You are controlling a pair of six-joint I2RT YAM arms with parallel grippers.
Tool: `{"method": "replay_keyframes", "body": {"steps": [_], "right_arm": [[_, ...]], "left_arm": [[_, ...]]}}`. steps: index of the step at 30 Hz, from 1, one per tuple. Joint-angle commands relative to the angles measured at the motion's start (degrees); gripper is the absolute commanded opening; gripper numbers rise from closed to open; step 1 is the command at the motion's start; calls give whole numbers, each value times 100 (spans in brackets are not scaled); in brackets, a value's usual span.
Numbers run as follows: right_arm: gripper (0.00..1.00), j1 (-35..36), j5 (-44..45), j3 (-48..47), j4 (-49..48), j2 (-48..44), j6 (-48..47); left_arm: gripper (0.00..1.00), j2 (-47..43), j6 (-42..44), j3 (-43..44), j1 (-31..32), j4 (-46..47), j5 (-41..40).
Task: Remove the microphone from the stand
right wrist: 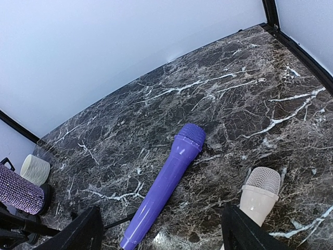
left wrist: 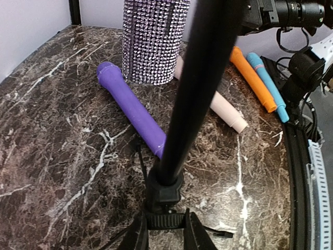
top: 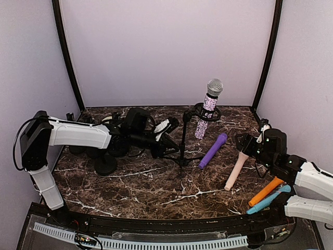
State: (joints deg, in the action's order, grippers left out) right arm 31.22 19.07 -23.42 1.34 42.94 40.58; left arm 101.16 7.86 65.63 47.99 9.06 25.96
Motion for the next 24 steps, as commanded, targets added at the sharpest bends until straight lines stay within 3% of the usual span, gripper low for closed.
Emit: {"method": "replay_keyframes", "body": {"steps": [1, 2, 6, 8, 16, 24], "right_arm": [[79, -38, -61, -178, -154, 15, -20], [79, -37, -61, -181, -152, 19, -21], [79, -37, -52, -207, -152, -6, -44], [79, -37, -50, -202, -152, -29, -37], [79, -37, -83, -124, -156, -84, 13], [79, -37, -122, -76, -153, -158, 51]], "left_arm": [[22, 132, -696, 150, -99, -203, 874], [25, 114, -744, 106, -104, -142, 845], [52, -243, -760, -48, -147, 252, 520], [58, -458, -759, -135, -175, 400, 408], [67, -1318, -759, -328, -194, 649, 9], [68, -1529, -1253, 766, -90, 336, -1016]]}}
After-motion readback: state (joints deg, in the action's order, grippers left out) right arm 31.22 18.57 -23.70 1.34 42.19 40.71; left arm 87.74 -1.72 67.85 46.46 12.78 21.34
